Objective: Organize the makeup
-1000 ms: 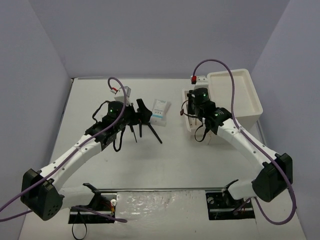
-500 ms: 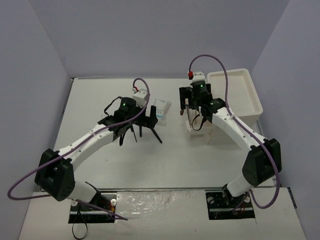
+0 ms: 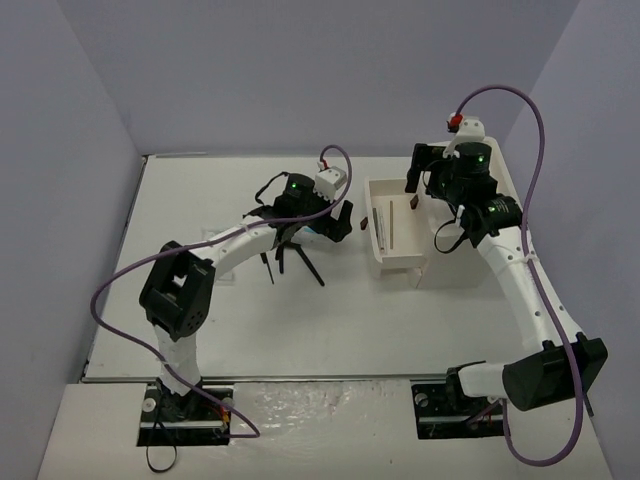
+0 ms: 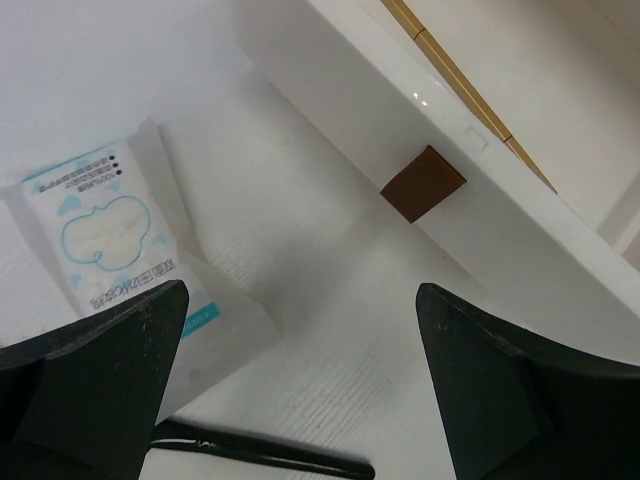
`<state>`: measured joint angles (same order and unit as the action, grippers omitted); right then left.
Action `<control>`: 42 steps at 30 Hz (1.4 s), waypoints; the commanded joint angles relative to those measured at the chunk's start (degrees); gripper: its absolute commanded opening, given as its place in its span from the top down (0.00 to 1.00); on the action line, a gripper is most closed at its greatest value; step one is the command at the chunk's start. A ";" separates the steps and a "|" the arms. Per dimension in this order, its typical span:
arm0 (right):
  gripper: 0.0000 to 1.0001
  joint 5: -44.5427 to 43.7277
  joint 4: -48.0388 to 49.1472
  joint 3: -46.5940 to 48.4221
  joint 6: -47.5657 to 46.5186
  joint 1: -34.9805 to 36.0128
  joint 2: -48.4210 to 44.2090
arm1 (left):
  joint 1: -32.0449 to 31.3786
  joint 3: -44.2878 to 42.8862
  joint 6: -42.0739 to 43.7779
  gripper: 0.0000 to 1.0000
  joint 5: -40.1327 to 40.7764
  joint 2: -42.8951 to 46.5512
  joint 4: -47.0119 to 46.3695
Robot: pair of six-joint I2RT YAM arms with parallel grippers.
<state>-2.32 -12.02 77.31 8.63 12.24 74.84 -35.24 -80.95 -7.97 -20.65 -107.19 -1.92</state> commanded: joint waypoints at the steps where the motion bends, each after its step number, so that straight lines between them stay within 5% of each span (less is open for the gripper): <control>1: 0.00 9.62 0.22 -1.07 2.14 -2.74 0.33 | -1.31 -7.90 1.73 0.03 -3.31 -3.68 -5.02; 19: 0.01 26.56 7.79 -6.64 7.87 -2.84 3.65 | -6.23 -18.44 -1.07 0.03 -5.53 -15.05 -17.49; 29: 0.02 32.22 9.85 -7.64 10.05 -2.84 3.67 | -6.74 -20.39 -10.70 0.03 -9.70 -20.62 -34.66; 42: 0.04 31.87 10.52 -8.48 9.55 -2.84 3.38 | -8.74 -25.30 -16.77 0.03 -7.03 -26.04 -38.25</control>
<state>21.06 -3.26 69.66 16.02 7.43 77.43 -41.63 -102.13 -21.22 -28.08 -134.54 -31.56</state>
